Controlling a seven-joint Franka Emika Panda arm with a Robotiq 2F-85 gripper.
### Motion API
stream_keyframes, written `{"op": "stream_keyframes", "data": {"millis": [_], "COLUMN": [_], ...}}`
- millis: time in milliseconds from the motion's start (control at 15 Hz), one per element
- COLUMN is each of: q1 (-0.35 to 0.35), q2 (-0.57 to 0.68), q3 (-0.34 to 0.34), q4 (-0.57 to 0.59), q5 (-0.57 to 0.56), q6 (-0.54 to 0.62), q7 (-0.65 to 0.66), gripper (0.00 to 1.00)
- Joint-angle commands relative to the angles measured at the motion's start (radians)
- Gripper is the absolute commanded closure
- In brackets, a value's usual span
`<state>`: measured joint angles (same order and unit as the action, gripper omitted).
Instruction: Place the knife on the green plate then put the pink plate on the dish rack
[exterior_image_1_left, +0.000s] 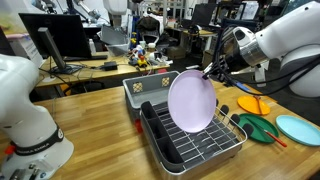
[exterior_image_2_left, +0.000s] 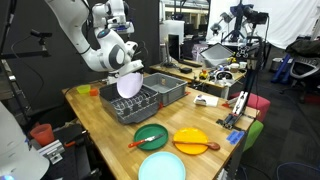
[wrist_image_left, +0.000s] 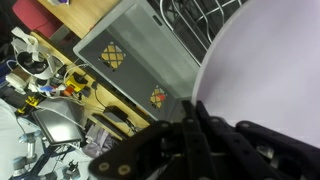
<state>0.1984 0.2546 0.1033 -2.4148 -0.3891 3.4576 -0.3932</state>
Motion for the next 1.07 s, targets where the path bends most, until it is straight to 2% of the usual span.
{"op": "stream_keyframes", "data": {"millis": [0, 133, 200, 1000], "q1": [-0.018, -0.019, 0.000, 0.000], "q2": [0.009, 0.010, 0.016, 0.017], "q3": [0.019, 0.022, 0.008, 0.010], "q4": [-0.001, -0.008, -0.003, -0.004], "q5": [-0.026, -0.023, -0.001, -0.001], "q6": [-0.004, -0.004, -0.002, -0.002], "q7": [-0.002, 0.004, 0.000, 0.000], "gripper": [0.99, 0.99, 0.95, 0.95]}}
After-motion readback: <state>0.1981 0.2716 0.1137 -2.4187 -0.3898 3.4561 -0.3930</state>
